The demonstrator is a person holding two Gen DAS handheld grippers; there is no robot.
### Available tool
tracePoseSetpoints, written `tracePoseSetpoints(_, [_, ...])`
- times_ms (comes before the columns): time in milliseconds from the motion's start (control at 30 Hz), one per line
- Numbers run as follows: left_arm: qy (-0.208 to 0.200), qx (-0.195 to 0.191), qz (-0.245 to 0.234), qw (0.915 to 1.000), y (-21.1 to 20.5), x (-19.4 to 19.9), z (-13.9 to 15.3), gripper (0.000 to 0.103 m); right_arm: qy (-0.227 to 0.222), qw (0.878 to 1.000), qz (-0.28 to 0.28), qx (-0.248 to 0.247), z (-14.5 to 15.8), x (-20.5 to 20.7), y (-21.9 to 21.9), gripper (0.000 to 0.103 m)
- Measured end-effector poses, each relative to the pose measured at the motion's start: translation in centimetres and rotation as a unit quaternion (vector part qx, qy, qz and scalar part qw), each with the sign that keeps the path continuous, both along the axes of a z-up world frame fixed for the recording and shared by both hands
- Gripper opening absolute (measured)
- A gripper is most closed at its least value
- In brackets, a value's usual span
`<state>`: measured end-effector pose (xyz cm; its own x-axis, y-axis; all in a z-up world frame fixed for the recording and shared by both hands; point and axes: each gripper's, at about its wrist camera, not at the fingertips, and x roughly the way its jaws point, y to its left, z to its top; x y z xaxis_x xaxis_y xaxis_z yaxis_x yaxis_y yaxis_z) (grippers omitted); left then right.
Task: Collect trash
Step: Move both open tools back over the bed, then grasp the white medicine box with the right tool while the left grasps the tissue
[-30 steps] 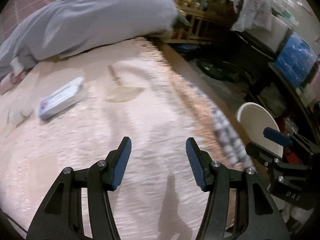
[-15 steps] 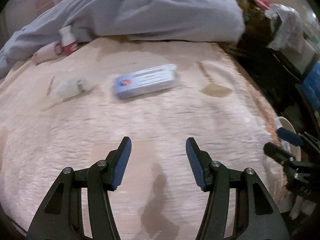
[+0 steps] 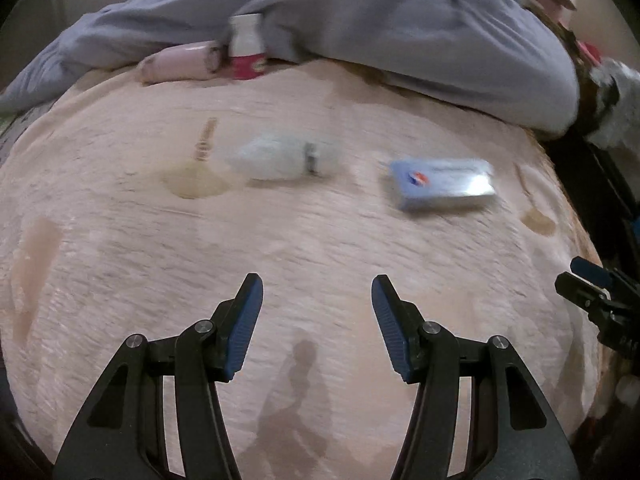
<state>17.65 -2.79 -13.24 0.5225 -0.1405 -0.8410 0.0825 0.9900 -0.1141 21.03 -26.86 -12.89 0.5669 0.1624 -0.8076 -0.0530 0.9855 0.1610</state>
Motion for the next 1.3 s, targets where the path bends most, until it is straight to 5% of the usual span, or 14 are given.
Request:
tracePoseSetpoints(433, [0.006, -0.007, 0.038, 0.9992, 5.9, 4.7, -0.4, 0.055, -0.006, 0.999, 0.035, -0.036, -0.5, 15.9, 3.2, 0.073])
tracePoseSetpoints(567, [0.008, -0.035, 0.027, 0.999, 6.5, 6.2, -0.6, 0.055, 0.034, 0.996, 0.081, 0.011, -2.6, 19.9, 3.7, 0.073])
tracePoseSetpoints(667, [0.007, -0.045, 0.029, 0.9985, 6.7, 7.1, -0.8, 0.055, 0.064, 0.99, 0.119, 0.047, -3.7, 19.8, 4.0, 0.073])
tracePoseSetpoints(900, [-0.007, -0.054, 0.014, 0.9984, 5.7, 8.9, -0.5, 0.055, 0.102, 0.972, 0.174, 0.121, -2.7, 11.7, 4.6, 0.073])
tracePoseSetpoints(1067, [-0.024, -0.054, -0.024, 0.998, 4.2, 10.6, -0.4, 0.062, 0.053, 0.982, 0.174, 0.052, -1.5, 10.0, 7.9, 0.076])
tracePoseSetpoints(1233, [-0.03, 0.018, -0.097, 0.9947, 1.9, 11.9, -1.7, 0.063, 0.026, 0.98, 0.173, -0.09, -3.0, 10.2, 11.0, 0.076])
tracePoseSetpoints(1300, [-0.028, 0.04, -0.129, 0.9905, 1.2, 12.3, -2.4, 0.063, 0.028, 0.98, 0.17, -0.104, -3.8, 10.3, 11.0, 0.076])
